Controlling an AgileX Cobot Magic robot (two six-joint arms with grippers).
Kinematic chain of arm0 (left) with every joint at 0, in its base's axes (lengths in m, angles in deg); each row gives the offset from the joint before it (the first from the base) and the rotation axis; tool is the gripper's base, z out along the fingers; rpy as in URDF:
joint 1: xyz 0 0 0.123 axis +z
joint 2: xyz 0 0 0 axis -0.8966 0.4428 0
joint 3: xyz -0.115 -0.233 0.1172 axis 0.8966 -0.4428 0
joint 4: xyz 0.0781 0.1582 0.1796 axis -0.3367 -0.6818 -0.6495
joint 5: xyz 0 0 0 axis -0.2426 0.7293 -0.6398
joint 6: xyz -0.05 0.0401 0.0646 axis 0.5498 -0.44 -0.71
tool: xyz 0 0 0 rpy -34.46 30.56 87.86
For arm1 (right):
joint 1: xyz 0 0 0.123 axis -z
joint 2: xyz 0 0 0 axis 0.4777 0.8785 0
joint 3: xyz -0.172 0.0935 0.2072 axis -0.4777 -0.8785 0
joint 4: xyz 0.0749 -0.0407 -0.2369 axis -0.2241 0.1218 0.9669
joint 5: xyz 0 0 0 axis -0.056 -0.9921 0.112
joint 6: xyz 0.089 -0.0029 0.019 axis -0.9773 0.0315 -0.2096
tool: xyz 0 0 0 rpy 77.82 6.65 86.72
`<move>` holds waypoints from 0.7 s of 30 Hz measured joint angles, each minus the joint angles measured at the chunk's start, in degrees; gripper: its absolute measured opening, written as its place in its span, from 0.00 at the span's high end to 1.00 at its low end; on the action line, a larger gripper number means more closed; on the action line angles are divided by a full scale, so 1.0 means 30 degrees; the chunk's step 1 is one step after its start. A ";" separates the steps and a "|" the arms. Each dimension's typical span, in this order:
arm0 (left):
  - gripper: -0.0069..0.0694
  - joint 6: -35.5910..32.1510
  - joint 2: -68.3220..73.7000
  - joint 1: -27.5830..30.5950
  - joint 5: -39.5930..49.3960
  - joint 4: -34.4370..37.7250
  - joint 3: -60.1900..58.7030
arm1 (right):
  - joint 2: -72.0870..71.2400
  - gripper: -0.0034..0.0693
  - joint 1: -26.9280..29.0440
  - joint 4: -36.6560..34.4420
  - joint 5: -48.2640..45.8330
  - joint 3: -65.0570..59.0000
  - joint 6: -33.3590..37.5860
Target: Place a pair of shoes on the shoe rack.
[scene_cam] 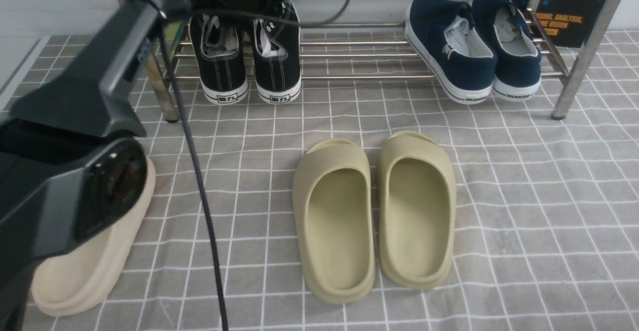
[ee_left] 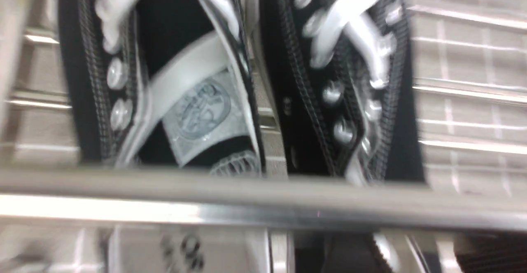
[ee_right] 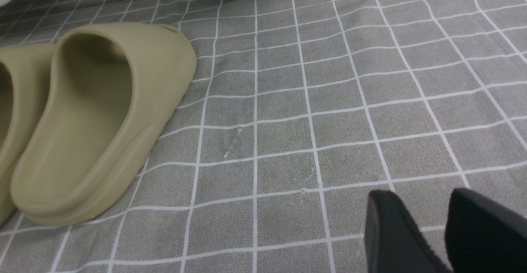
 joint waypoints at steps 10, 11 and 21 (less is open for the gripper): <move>0.77 -0.3489 -0.4712 0.0000 0.3310 0.0445 -0.0285 | 0.0000 0.62 0.0000 0.0000 0.0000 0.0000 0.0000; 0.80 -0.3706 -0.5261 0.0000 0.3310 0.0752 -0.0446 | 0.0000 0.62 0.0000 0.0000 0.0000 0.0000 0.0000; 0.93 -0.4824 -1.3970 0.0000 0.3310 0.1808 -0.5092 | 0.0000 0.62 0.0000 0.0000 0.0000 0.0000 0.0000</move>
